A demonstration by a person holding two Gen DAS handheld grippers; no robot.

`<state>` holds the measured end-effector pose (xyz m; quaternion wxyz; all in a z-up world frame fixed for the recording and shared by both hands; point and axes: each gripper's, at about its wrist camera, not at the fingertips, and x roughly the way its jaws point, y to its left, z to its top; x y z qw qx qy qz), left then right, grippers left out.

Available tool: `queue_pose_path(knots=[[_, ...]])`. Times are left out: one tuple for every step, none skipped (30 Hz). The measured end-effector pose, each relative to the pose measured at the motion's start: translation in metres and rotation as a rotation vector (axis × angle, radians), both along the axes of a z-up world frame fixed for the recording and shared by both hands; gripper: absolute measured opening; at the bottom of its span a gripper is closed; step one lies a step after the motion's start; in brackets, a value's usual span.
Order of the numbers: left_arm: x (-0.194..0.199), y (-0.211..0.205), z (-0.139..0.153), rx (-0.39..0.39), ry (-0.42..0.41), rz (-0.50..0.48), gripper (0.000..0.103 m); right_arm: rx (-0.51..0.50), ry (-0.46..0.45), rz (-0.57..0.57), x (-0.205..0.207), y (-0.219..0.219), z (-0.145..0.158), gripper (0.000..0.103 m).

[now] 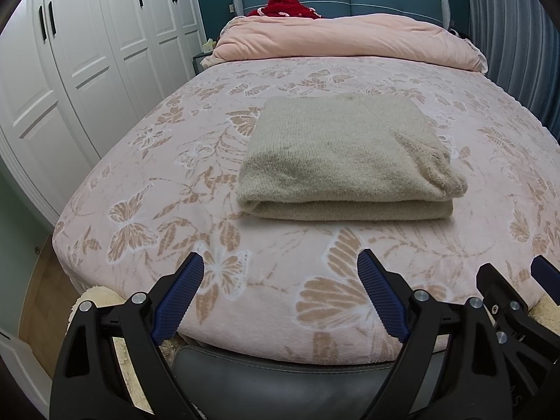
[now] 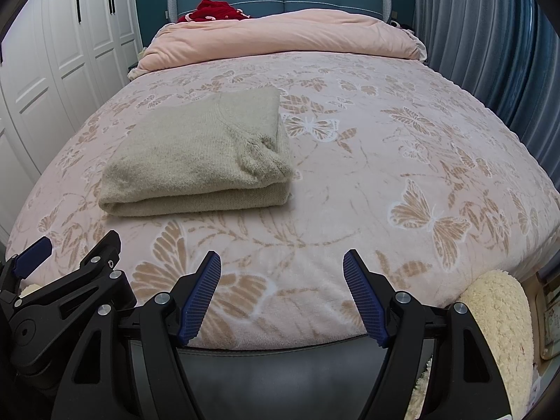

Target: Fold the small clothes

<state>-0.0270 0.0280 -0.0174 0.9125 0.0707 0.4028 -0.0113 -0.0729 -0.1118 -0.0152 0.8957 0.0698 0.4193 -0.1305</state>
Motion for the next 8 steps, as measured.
queue_pose_path(knots=[[-0.0007,-0.0003,0.0002,0.005,-0.002,0.0,0.087,0.002,-0.001,0.0,0.0,0.0,0.0002,0.072],[-0.0006,-0.0003,0.0002,0.006,0.0,0.001,0.087,0.002,-0.001,-0.001,-0.0005,0.0,-0.0001,0.072],[-0.0007,-0.0008,0.0002,0.003,0.002,0.001,0.085,0.002,-0.001,-0.001,-0.0007,0.0008,-0.0006,0.072],[-0.0009,-0.0008,-0.0001,-0.005,0.006,-0.003,0.084,0.0,0.0,-0.001,-0.0009,0.0006,-0.0008,0.072],[-0.0007,-0.0012,-0.0006,-0.011,0.012,-0.006,0.082,-0.001,0.001,-0.002,-0.0011,0.0002,-0.0012,0.072],[-0.0005,-0.0016,-0.0012,-0.015,0.017,-0.006,0.081,0.001,0.002,-0.003,-0.0024,0.0008,-0.0023,0.072],[-0.0002,-0.0019,-0.0016,-0.017,0.021,-0.005,0.081,0.002,0.003,-0.003,-0.0035,0.0005,-0.0035,0.072],[0.0001,-0.0021,-0.0021,-0.018,0.023,-0.005,0.081,0.002,0.003,-0.004,-0.0048,0.0004,-0.0041,0.072]])
